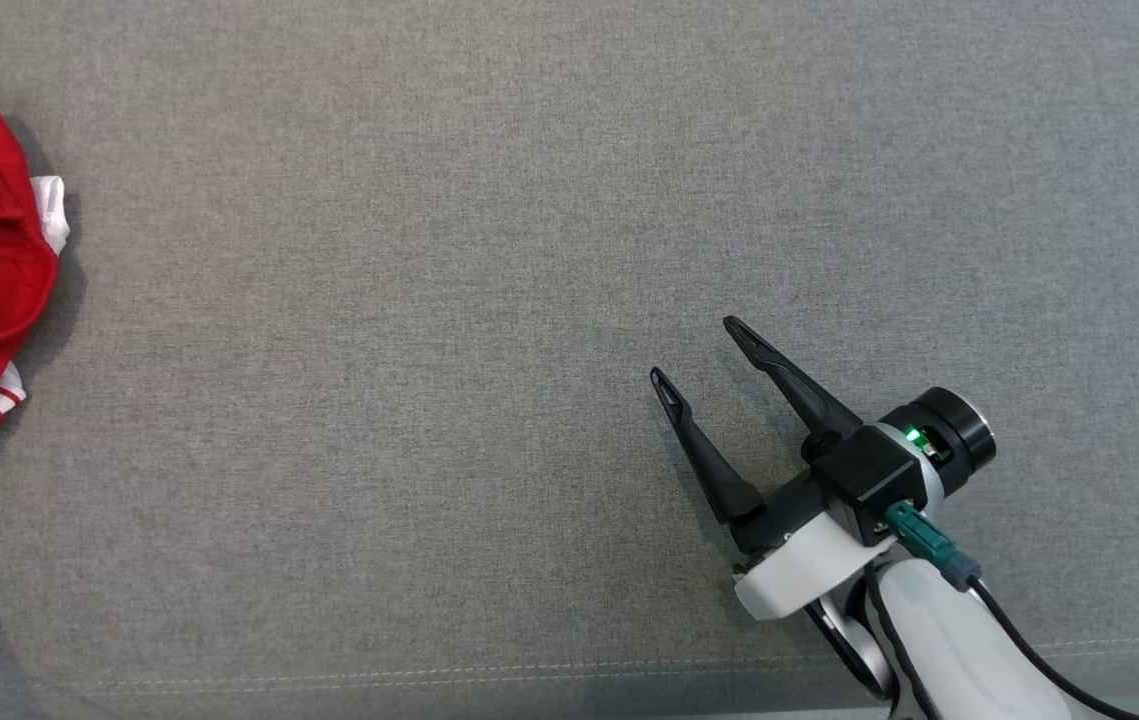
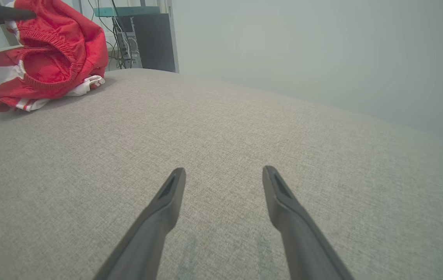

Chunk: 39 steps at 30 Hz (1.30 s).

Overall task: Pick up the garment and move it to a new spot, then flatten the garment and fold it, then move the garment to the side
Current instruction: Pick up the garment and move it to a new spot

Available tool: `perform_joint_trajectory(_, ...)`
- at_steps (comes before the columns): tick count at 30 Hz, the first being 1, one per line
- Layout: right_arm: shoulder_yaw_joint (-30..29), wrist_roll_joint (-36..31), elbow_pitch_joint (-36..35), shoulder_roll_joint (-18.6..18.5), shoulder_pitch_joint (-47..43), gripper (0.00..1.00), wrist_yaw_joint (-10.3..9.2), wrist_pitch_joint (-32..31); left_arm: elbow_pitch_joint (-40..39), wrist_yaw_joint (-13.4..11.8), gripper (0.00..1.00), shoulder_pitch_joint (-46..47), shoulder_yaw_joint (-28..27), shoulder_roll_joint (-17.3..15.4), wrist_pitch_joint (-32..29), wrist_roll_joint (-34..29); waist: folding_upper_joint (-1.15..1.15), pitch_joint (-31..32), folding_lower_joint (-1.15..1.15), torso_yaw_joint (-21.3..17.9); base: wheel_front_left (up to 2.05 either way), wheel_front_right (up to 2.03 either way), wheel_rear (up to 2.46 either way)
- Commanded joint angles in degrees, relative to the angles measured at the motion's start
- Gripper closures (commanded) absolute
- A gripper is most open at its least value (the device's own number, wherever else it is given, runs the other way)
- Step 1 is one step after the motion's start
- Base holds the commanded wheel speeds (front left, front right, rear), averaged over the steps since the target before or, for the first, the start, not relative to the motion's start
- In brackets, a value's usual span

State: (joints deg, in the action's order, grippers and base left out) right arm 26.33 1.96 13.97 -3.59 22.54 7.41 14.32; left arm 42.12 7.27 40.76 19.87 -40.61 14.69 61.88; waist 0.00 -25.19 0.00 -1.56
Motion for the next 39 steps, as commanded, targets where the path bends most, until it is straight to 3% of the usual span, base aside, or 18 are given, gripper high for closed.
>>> perform_joint_trajectory(1,0.4,0.1,-1.7,0.7,-1.5,0.00,0.08,0.7,-2.3,0.2,1.00,2.1,-4.6,-3.6,0.3,-3.4,0.00,1.1,0.00,0.1,0.00,0.00,0.00)
perform_joint_trajectory(9,-1.4,2.7,-0.2,0.7,-2.1,0.00,0.08,0.7,-15.8,0.2,1.00,0.1,-10.2,1.5,0.3,-14.3,0.00,5.4,0.00,0.7,0.00,0.00,0.00)
perform_joint_trajectory(16,-2.8,3.9,0.6,0.7,-2.6,0.00,0.08,0.7,-29.0,0.2,1.00,-0.7,-6.8,5.2,0.3,-18.8,0.00,8.2,0.00,-0.1,0.00,0.00,0.00)
perform_joint_trajectory(24,-2.8,5.9,0.4,0.7,-4.1,0.00,0.08,0.7,-40.5,0.2,1.00,0.3,-0.4,9.2,0.3,-21.2,0.00,10.9,0.00,-3.8,0.00,0.00,0.00)
perform_joint_trajectory(31,-2.2,6.6,-1.4,0.7,-5.5,0.00,0.08,0.7,-41.6,0.2,1.00,-1.0,2.7,12.1,0.3,-22.7,0.00,10.5,0.00,-8.6,0.00,0.00,0.00)
perform_joint_trajectory(38,-1.3,6.7,-4.4,0.7,-6.5,0.00,0.08,0.7,-31.9,0.2,1.00,-8.7,6.0,12.1,0.3,-26.5,0.00,8.8,0.00,-12.3,0.00,0.00,0.00)
perform_joint_trajectory(39,-1.2,6.6,-4.7,0.7,-6.6,0.00,0.08,0.7,-29.9,0.2,0.66,-10.1,6.6,12.2,0.3,-26.8,0.00,8.7,0.00,-12.5,0.00,0.00,0.00)
